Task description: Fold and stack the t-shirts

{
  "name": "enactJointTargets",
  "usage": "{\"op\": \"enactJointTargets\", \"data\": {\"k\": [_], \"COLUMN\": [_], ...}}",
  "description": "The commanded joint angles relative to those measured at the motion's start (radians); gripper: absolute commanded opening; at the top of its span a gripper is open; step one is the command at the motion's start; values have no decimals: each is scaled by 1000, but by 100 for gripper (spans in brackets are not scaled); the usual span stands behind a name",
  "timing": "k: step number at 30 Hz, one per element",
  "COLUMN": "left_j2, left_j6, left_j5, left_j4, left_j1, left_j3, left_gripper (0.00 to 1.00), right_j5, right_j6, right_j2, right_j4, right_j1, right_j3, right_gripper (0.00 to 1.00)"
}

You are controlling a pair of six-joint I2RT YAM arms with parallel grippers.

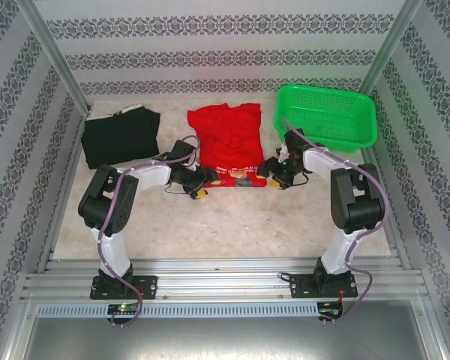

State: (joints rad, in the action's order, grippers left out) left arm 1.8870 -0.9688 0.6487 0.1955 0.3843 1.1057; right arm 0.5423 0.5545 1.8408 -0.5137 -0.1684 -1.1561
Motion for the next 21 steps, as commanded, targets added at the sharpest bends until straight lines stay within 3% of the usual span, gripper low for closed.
{"op": "enactJointTargets", "data": {"k": [1, 6, 12, 17, 21], "left_j2": [19, 24, 66, 112, 117], "left_j6": [-37, -15, -33, -13, 1], "left_j5": [-66, -123, -142, -157, -162], "left_j4": [-64, -15, -68, -72, -66], "left_j1": [1, 0, 0, -1, 0], "left_j3": [23, 46, 77, 117, 131], "left_gripper": [66, 64, 59, 44, 22], "right_j5": [18, 12, 13, 21, 34], "right_j6": [11, 5, 23, 45, 67], "right_j2": [42, 60, 79, 108, 138], "right_j4": [36, 34, 54, 74, 76], "right_j1": [-9, -7, -11, -27, -51], "right_j3": [-2, -15, -9, -38, -79], "right_gripper": [62, 62, 63, 61, 43]}}
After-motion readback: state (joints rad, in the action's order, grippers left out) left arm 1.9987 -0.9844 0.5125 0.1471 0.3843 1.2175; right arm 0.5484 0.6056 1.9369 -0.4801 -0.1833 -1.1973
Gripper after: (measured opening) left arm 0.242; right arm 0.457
